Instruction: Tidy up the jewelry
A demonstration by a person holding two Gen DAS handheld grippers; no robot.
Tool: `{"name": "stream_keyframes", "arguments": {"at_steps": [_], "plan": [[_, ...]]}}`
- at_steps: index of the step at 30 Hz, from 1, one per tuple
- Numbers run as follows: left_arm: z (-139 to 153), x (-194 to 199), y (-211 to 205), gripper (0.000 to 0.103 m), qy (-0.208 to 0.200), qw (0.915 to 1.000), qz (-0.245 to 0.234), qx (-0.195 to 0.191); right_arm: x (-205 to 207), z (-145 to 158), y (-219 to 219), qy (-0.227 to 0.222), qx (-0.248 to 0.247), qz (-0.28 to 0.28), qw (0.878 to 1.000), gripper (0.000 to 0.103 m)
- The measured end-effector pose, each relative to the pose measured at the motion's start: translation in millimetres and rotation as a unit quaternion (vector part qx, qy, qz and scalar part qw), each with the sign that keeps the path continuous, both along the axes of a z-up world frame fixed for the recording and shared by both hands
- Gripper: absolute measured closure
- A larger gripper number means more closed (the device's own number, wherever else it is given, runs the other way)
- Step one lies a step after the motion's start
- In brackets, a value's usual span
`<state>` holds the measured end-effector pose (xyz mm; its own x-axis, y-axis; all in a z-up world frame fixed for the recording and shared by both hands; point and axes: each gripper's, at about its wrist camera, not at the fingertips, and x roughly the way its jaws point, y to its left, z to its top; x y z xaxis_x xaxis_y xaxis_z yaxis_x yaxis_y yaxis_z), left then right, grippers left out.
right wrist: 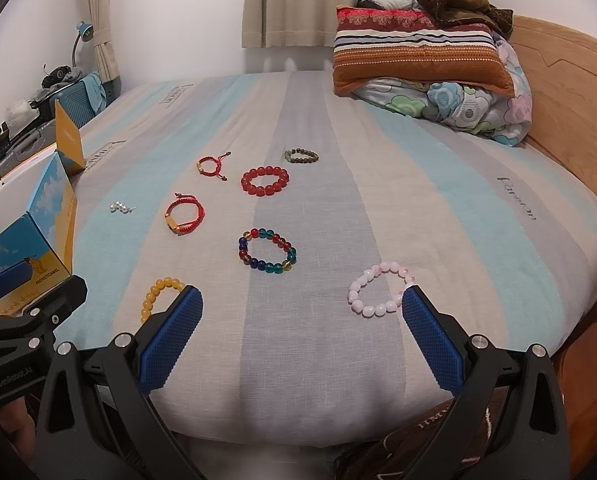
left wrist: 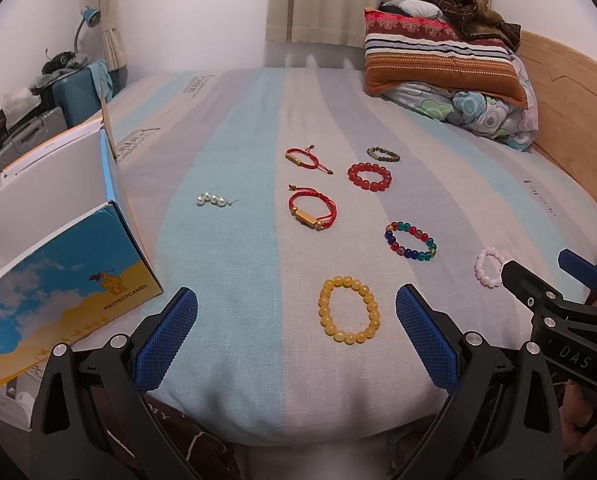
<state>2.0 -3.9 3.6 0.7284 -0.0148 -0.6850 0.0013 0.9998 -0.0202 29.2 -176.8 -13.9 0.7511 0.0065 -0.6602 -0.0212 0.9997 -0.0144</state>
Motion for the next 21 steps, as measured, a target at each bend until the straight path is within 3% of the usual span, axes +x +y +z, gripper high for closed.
{"name": "stream_keyframes", "arguments": {"at_steps": [21], "plan": [[0.7,-0.7,-1.3,0.006,-0.001,1.0,-0.002,0.001,-1.0,-0.7,3.2,-0.001,0.003,0.003,1.0,0.007]]}}
